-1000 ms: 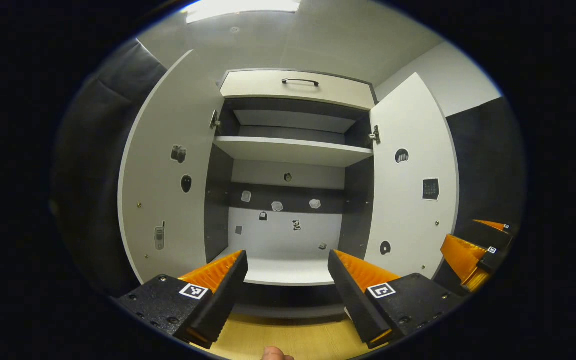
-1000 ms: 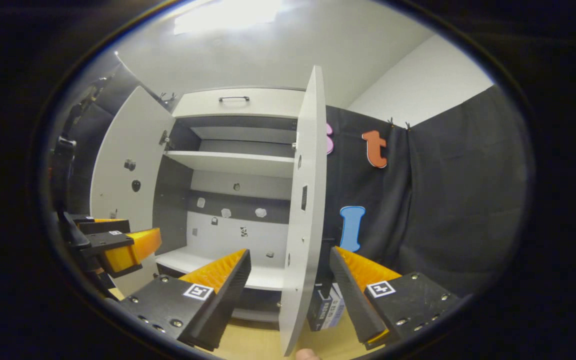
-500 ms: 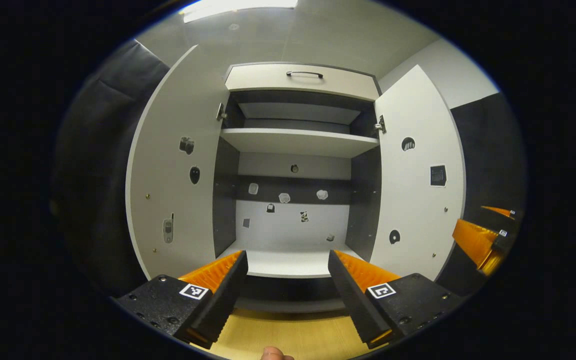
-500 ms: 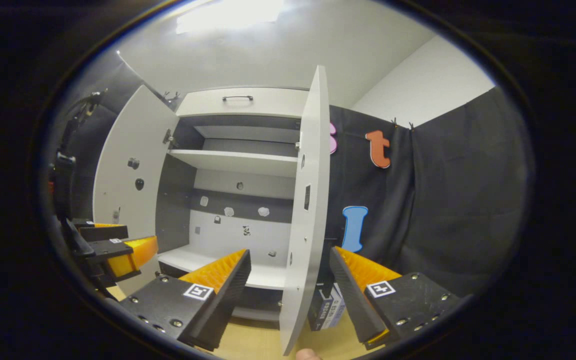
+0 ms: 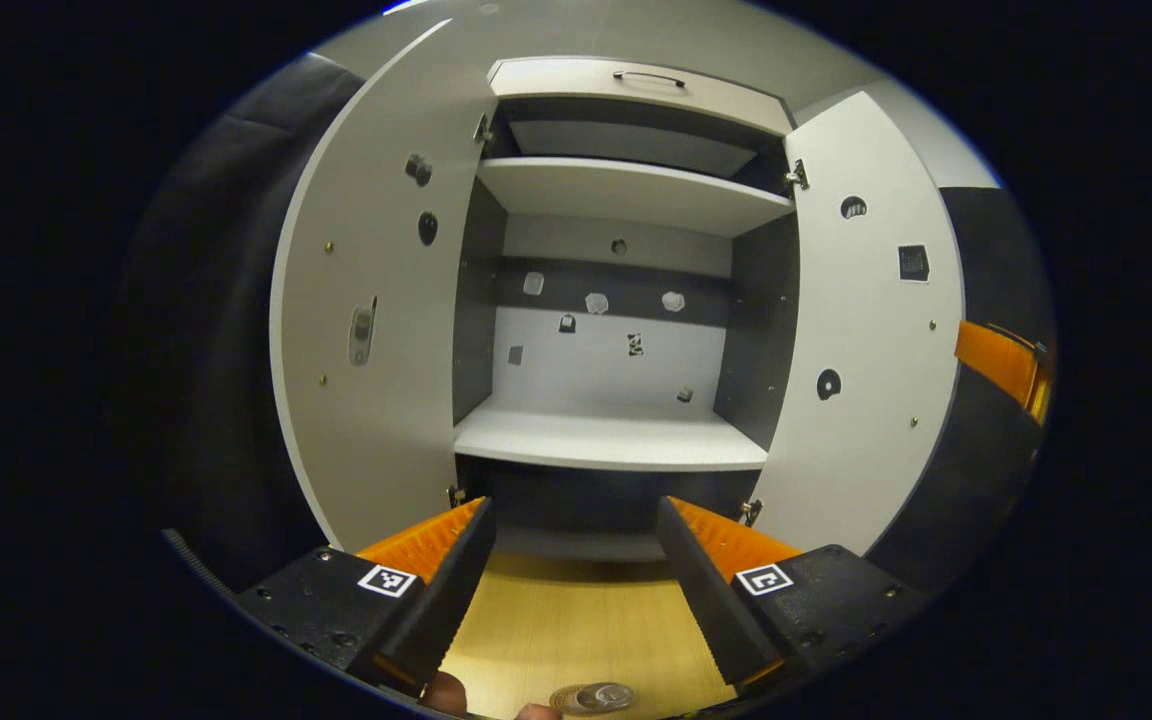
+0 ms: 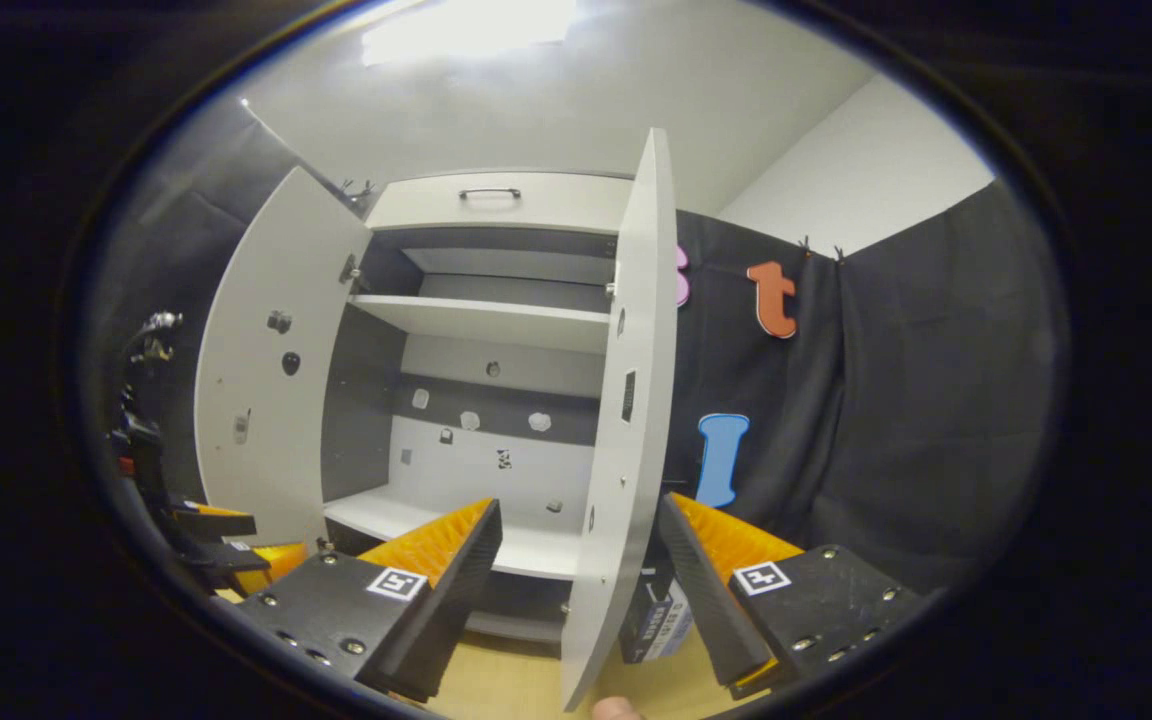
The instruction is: Grasp the bottle in the cabinet with the left hand and place it on the coaster, then close the right door with the right hand and the left door with the left hand.
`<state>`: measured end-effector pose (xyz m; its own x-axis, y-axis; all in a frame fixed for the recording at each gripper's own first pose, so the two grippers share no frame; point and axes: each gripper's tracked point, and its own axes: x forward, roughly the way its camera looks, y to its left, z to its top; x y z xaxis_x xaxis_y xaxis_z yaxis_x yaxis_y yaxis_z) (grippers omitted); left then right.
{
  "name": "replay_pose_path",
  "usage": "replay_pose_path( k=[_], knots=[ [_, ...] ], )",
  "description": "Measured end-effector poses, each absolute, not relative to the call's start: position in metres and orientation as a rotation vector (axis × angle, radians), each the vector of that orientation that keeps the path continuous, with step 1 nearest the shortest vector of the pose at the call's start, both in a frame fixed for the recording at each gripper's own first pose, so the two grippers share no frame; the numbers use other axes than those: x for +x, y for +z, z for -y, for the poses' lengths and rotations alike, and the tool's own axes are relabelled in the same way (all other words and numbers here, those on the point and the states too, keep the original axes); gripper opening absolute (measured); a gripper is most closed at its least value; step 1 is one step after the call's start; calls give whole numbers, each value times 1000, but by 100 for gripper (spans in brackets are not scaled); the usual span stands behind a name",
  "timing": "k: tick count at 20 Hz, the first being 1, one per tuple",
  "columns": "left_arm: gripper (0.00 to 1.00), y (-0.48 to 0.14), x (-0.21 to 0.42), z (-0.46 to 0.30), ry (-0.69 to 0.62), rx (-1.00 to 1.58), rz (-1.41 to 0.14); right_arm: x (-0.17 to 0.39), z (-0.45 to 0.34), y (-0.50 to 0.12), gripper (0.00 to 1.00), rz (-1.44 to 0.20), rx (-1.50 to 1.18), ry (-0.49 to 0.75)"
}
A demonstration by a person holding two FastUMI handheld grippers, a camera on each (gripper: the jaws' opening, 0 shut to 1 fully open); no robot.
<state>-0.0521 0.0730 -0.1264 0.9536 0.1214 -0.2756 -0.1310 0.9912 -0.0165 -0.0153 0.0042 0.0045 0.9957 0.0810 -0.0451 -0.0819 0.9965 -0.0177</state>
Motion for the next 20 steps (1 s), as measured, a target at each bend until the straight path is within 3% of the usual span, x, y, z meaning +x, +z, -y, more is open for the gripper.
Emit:
replay_pose_path(
  k=[13, 20],
  knots=[
    [100, -256, -89, -47, 15, -50, -556, -20, -1, -7, 96, -75, -64, 79],
    [100, -309, -116, -39, 12, -22, -631, -29, 4, -13, 94, -106, -80, 94]
  ],
)
